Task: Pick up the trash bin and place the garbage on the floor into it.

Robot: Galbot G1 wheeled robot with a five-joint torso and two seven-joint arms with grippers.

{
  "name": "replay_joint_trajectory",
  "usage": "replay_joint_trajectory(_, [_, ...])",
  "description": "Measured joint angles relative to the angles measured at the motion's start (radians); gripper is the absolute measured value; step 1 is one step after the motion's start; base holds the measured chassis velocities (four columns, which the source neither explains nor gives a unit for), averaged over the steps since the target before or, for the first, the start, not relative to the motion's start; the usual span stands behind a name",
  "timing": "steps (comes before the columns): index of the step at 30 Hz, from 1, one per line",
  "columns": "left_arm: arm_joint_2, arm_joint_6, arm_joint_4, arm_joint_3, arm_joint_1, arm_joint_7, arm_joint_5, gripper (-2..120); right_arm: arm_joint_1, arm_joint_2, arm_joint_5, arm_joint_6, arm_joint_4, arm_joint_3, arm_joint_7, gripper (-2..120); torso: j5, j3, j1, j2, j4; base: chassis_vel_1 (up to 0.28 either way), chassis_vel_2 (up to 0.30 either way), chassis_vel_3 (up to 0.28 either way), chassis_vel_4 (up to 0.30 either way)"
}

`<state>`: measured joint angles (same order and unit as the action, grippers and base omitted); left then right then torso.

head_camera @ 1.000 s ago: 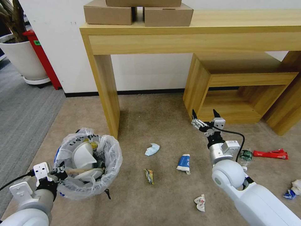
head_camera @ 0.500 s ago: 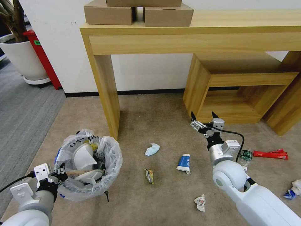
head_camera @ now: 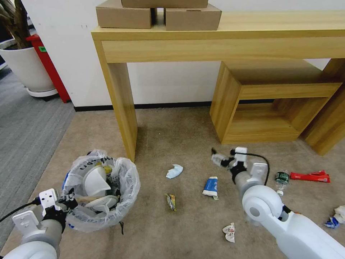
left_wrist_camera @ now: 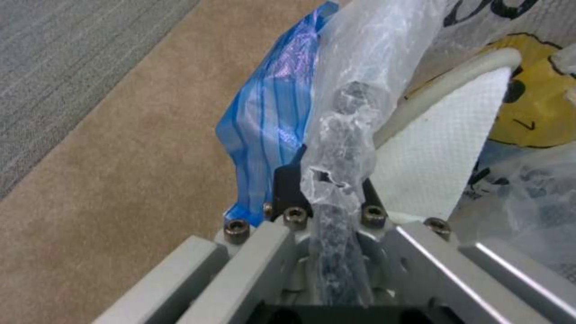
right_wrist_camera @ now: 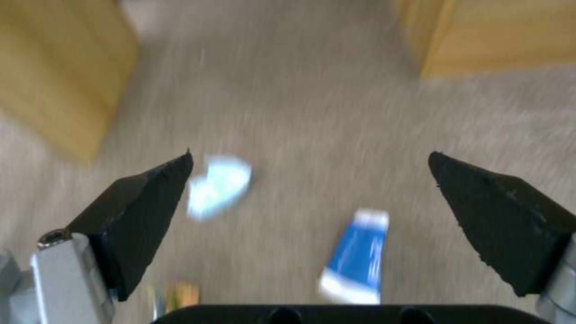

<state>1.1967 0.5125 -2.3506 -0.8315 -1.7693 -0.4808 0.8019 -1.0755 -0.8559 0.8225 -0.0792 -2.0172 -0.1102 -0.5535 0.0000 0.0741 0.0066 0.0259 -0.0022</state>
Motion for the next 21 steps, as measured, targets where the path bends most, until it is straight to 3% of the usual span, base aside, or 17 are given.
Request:
replay_joint_trajectory(2, [0.003, 0.0, 0.003, 0.001, 0.006, -0.001, -0.002, 0, 0.014, 0.03, 0.135, -0.131, -0.041, 0.046, -0.092, 100, 0.0001, 0.0, 0.0, 0.0, -0.0002, 0.0, 0.0, 0.0, 0.0])
replay_joint_trajectory(3, [0.003, 0.0, 0.003, 0.001, 0.006, -0.001, -0.002, 0, 0.014, 0.03, 0.135, -0.131, -0.041, 0.046, -0.092, 100, 0.0001, 0.0, 0.0, 0.0, -0.0002, 0.0, 0.0, 0.0, 0.0])
replay_joint_trajectory(6, [0.013, 0.0, 0.01, 0.005, 0.014, -0.001, -0.008, 0, 0.109, 0.079, 0.305, -0.328, -0.045, 0.203, -0.2, 100, 0.0, 0.0, 0.0, 0.0, 0.0001, 0.0, 0.0, 0.0, 0.0])
replay_joint_trajectory(15, [0.002, -0.004, 0.031, 0.02, 0.036, 0.003, -0.012, 0, 0.144, 0.087, 0.404, -0.467, 0.002, 0.373, -0.254, 100, 0.0, 0.0, 0.0, 0.0, -0.0001, 0.0, 0.0, 0.0, 0.0])
replay_joint_trajectory(18, [0.004, -0.009, 0.037, 0.021, 0.036, 0.006, -0.012, 0, 0.25, 0.049, 0.41, -0.55, 0.071, 0.548, -0.255, 100, 0.0, 0.0, 0.0, 0.0, 0.0, 0.0, 0.0, 0.0, 0.0])
replay_joint_trajectory(20, [0.005, -0.01, 0.038, 0.021, 0.037, 0.006, -0.012, 0, 0.272, 0.045, 0.408, -0.555, 0.081, 0.576, -0.253, 100, 0.0, 0.0, 0.0, 0.0, 0.0, 0.0, 0.0, 0.0, 0.0])
replay_joint_trajectory(21, [0.009, -0.011, 0.038, 0.021, 0.037, 0.006, -0.012, 0, 0.333, 0.032, 0.398, -0.567, 0.109, 0.655, -0.241, 100, 0.0, 0.0, 0.0, 0.0, 0.0001, 0.0, 0.0, 0.0, 0.0])
